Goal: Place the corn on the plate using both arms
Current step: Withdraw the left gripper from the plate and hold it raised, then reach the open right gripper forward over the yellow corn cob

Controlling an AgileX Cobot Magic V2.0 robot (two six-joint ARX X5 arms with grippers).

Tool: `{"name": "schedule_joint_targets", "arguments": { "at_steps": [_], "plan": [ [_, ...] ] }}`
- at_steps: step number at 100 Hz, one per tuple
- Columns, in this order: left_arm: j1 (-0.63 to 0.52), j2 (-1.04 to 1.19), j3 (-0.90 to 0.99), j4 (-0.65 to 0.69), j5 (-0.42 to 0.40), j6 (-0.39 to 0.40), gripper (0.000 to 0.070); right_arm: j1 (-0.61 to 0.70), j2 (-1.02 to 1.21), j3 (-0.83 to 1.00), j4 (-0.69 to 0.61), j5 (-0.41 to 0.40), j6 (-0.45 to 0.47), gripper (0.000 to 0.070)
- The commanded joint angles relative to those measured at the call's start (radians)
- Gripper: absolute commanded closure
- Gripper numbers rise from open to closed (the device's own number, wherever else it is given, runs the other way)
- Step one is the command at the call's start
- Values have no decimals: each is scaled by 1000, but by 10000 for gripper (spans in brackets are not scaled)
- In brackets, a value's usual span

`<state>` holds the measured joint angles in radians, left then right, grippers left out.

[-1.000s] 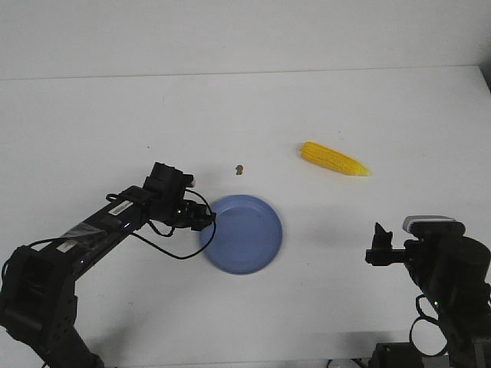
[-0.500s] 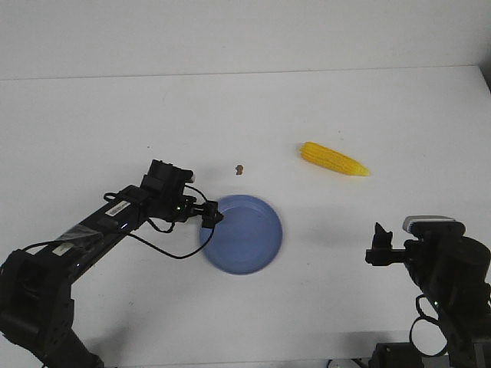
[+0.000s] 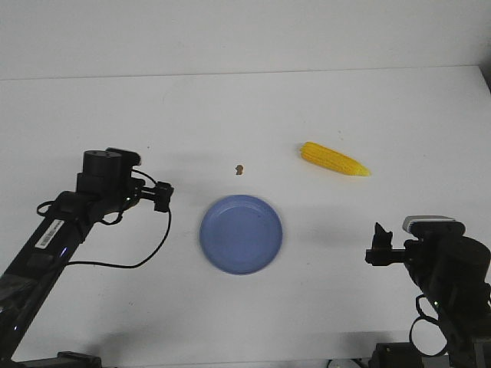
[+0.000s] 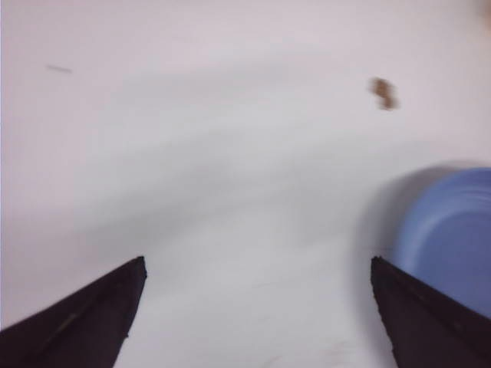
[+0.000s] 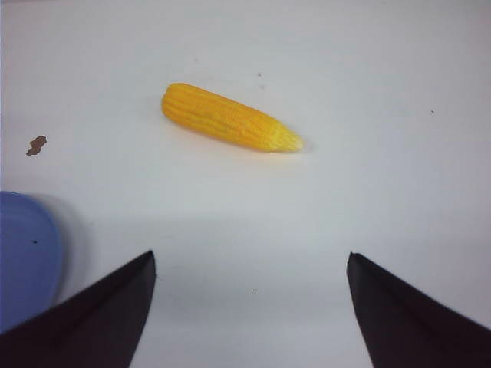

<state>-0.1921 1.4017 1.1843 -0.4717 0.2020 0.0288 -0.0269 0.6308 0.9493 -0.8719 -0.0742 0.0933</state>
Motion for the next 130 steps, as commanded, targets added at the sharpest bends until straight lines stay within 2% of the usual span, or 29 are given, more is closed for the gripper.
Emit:
{"name": "schedule_joint_targets", "arguments": {
  "at_steps": [1, 11, 60, 80, 106, 130],
  "plan": [
    [14, -26, 11, -32, -29, 78, 105, 0, 5, 14, 11, 4, -8, 173],
    [44, -77, 11, -90, -70, 117, 105, 0, 5, 14, 11, 4, -8, 173],
    [82, -151, 11, -111, -72, 82, 105, 1, 5, 14, 21, 2, -12, 174],
    [82, -151, 11, -110, -72, 79, 105, 1, 35, 16, 103, -11, -95, 174],
    [82, -151, 11, -102, -72, 78, 105, 1, 326, 127, 121, -16, -173, 174],
    [82, -151, 11, -102, -72, 79, 105, 1, 650, 321, 113, -65, -250, 174]
  ]
}}
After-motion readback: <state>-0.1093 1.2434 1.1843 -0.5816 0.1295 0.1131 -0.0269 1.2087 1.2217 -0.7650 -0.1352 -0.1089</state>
